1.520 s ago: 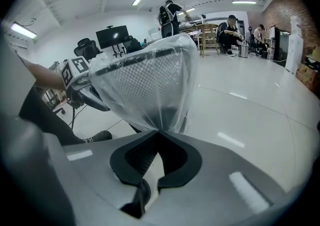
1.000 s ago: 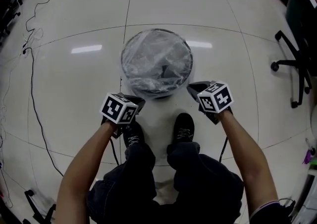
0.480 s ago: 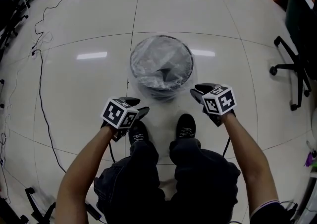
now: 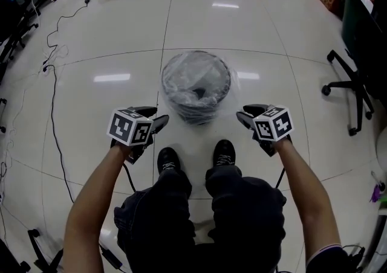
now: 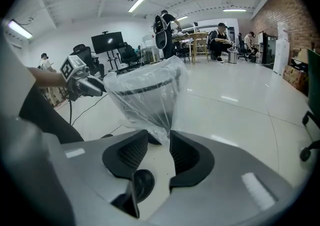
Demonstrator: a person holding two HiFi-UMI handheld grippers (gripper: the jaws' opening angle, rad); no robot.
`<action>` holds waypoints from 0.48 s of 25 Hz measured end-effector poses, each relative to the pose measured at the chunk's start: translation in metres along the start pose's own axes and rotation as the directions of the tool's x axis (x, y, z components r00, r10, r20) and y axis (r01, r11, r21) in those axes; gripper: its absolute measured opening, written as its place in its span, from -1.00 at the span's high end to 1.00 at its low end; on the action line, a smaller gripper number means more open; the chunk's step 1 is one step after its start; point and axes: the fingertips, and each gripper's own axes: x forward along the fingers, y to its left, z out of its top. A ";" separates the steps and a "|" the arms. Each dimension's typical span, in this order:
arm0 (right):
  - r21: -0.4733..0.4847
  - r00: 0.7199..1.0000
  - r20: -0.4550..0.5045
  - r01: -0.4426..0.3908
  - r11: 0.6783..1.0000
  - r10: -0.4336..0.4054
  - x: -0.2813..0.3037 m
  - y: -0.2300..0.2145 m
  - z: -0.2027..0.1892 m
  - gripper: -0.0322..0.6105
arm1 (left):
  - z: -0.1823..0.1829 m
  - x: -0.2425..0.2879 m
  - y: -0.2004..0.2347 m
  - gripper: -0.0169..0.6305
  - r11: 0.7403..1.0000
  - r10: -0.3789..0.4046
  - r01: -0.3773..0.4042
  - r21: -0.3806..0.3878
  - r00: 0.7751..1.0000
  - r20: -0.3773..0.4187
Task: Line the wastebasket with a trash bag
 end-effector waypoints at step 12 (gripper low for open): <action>0.015 0.999 -0.034 -0.034 0.999 0.034 -0.020 0.011 -0.009 0.30 | 0.020 -0.026 -0.006 0.33 0.999 0.032 -0.033 0.041 0.999 0.029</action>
